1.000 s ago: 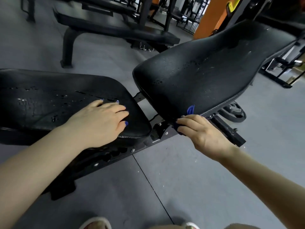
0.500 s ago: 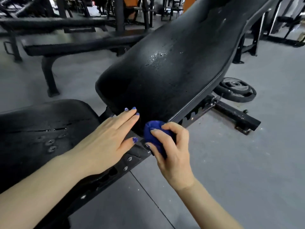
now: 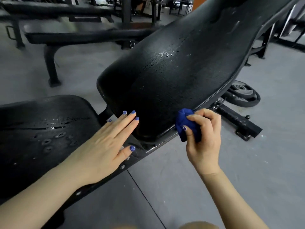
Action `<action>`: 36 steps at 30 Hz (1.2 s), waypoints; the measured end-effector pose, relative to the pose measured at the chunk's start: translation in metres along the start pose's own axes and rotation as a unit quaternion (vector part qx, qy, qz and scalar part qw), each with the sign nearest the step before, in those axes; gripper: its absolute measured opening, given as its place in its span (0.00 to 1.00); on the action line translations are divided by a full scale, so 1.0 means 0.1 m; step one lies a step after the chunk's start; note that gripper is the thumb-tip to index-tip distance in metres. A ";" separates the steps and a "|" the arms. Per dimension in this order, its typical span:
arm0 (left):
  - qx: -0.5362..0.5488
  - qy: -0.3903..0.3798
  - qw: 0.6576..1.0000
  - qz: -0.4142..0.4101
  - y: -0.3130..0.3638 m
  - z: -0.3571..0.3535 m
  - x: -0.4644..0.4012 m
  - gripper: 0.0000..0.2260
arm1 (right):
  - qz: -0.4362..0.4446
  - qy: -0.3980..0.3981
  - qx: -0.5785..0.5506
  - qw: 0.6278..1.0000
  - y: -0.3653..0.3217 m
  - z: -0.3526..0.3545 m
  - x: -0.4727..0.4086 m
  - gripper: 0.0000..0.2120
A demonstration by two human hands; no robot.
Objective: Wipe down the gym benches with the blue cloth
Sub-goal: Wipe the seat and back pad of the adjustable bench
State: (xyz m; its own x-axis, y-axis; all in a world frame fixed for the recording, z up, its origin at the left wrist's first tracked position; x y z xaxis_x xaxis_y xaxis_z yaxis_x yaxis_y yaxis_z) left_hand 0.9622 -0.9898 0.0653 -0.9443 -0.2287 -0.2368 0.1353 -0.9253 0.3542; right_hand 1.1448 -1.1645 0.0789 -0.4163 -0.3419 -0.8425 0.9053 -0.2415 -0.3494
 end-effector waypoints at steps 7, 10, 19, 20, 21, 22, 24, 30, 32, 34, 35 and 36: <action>-0.003 -0.025 1.000 0.016 0.07 0.06 0.04 0.29 | 0.075 -0.091 0.131 0.984 0.15 0.46 -0.76 0.11; -0.003 -0.020 1.000 0.010 0.06 0.04 0.03 0.30 | 0.096 -0.136 0.179 0.970 0.27 0.42 -0.95 0.11; 0.019 -0.011 1.000 0.003 0.02 0.02 0.02 0.31 | 0.140 -0.167 0.138 0.966 -0.64 -0.11 -0.08 0.06; 0.021 -0.010 1.000 0.003 0.01 0.01 0.02 0.31 | 0.156 -0.182 0.127 0.963 -0.73 -0.15 0.00 0.06; 0.025 -0.010 1.000 0.002 0.01 0.01 0.02 0.31 | 0.176 -0.200 0.119 0.957 -0.79 -0.18 0.05 0.05; 0.027 -0.008 1.000 0.000 0.00 0.01 0.02 0.31 | 0.197 -0.220 0.115 0.948 -0.80 -0.19 0.07 0.06; 0.030 -0.007 1.000 -0.001 0.00 0.01 0.02 0.31 | 0.227 -0.250 0.120 0.934 -0.72 -0.16 -0.02 0.07; 0.029 -0.009 1.000 -0.003 0.01 0.01 0.02 0.30 | 0.051 -0.103 0.143 0.983 -0.03 0.17 -0.54 0.08; 0.028 -0.011 1.000 0.000 0.01 0.02 0.02 0.30 | 0.008 -0.061 0.152 0.986 -0.03 0.17 -0.55 0.09; 0.029 -0.014 0.999 0.005 0.02 0.03 0.02 0.30 | 0.014 -0.056 0.146 0.988 -0.19 0.10 -0.41 0.08; 0.028 -0.015 0.999 0.009 0.02 0.03 0.02 0.29 | 0.049 -0.079 0.134 0.987 -0.30 0.04 -0.30 0.08; 0.028 -0.018 0.999 0.013 0.02 0.03 0.03 0.29 | 0.099 -0.116 0.123 0.981 -0.40 0.00 -0.18 0.08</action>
State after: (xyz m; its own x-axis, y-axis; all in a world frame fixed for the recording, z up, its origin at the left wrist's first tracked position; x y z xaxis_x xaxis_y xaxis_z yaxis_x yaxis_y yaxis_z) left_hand 0.9590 -0.9909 0.0682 -0.9510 -0.2400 -0.1947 0.1431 -0.9004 0.4109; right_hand 1.1160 -1.1487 0.1075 -0.2691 -0.5940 -0.7581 0.9342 -0.3524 -0.0556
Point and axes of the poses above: each hand's wrist, its own x-axis away from the middle knuckle, its own z-axis out of the back of the hand, y = z × x, the point moved 3 cm from there along -x, towards the middle knuckle, and after that the axes turned 10 degrees about x, right-handed, at the moved point
